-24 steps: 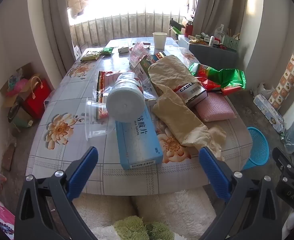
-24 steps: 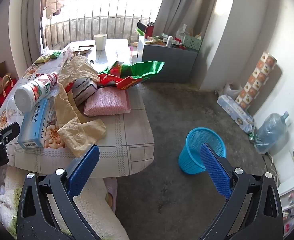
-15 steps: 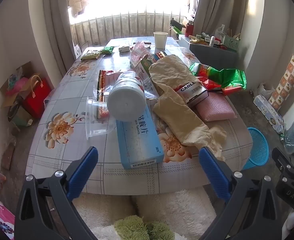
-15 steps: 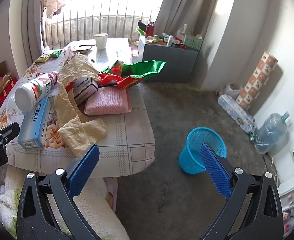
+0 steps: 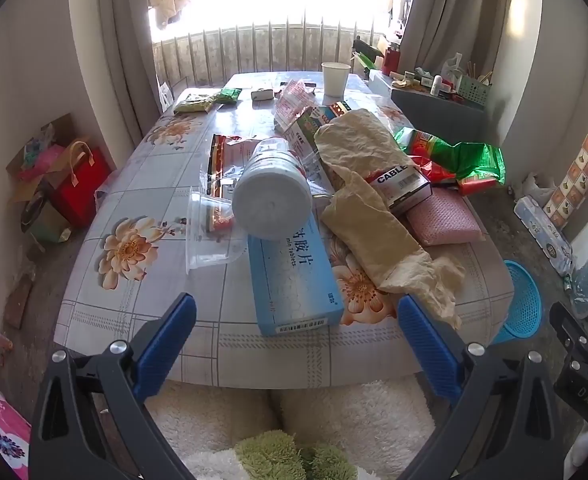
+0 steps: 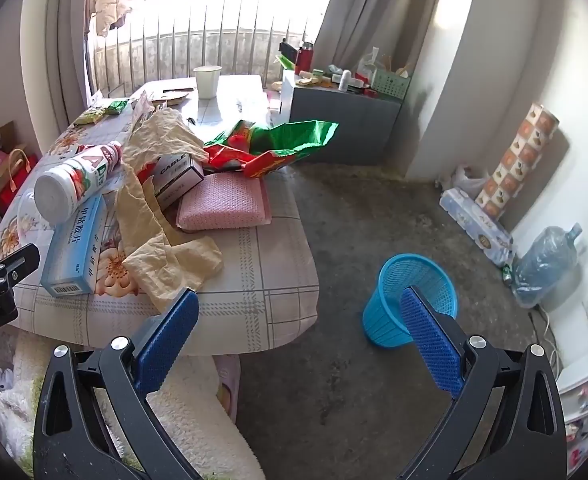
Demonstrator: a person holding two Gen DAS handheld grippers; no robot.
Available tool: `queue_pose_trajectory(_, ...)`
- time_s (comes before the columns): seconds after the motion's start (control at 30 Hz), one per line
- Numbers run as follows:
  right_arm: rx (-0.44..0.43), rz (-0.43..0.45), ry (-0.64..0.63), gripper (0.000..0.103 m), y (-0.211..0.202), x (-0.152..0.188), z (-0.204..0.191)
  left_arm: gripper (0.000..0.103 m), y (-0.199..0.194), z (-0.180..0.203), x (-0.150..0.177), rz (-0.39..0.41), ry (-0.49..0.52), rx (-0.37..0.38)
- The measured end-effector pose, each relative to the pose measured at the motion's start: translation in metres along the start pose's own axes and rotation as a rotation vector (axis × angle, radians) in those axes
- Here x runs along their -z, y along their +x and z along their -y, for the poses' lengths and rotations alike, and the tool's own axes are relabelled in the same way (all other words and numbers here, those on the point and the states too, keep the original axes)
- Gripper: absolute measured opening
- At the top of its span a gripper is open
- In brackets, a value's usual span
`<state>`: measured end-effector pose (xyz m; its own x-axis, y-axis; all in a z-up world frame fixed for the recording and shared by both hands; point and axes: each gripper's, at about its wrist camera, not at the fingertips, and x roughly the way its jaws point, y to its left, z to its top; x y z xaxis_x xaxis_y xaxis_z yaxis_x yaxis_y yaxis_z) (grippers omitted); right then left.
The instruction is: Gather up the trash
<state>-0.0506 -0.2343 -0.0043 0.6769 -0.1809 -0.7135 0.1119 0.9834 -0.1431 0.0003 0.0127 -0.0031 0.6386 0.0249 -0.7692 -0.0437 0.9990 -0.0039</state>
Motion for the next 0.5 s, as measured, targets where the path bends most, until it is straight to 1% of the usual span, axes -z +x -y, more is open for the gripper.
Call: queue_pose_trajectory(0.5,-0.004,-0.005,0.002,0.096,-0.0068,-0.0073,0.0011,0.099,-0.0003,-0.0019,0.003,-0.001,-0.003,-0.012)
